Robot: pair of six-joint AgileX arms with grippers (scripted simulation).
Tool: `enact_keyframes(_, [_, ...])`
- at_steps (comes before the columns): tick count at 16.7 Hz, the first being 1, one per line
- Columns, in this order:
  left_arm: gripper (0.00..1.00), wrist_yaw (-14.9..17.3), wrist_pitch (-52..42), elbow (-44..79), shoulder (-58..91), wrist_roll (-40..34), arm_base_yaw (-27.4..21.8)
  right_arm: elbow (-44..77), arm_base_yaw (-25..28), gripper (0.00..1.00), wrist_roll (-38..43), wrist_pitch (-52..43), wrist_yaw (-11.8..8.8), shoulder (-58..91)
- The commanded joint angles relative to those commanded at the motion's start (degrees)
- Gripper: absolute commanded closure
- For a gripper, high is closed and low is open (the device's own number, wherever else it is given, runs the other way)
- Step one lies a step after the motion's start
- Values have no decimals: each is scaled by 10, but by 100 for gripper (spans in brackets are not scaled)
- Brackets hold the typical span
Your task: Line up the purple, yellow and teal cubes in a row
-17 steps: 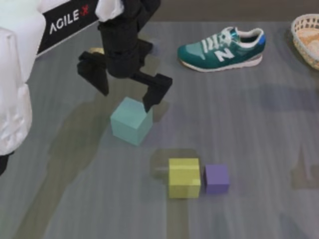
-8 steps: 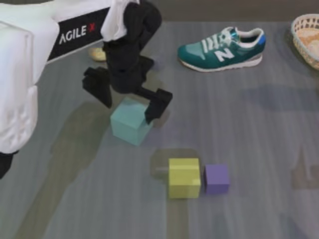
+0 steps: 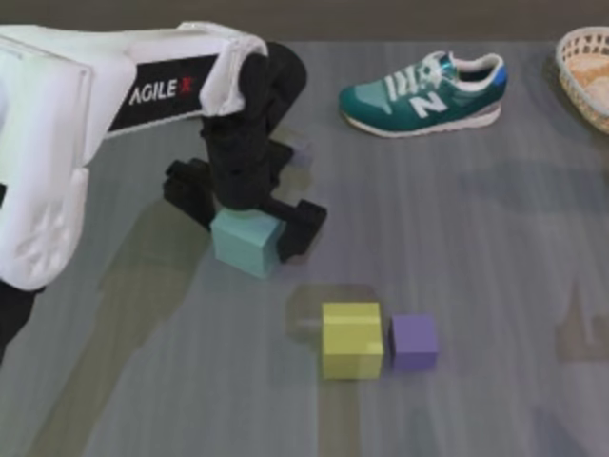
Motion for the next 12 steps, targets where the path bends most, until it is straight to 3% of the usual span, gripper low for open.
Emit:
enact_keyframes(1, [0,0,0,0,0,0,0,0,0,0,0,0,0,0])
enact_keyframes(12, [83,0,0,0,0,0,0,0,0,0,0,0,0,0])
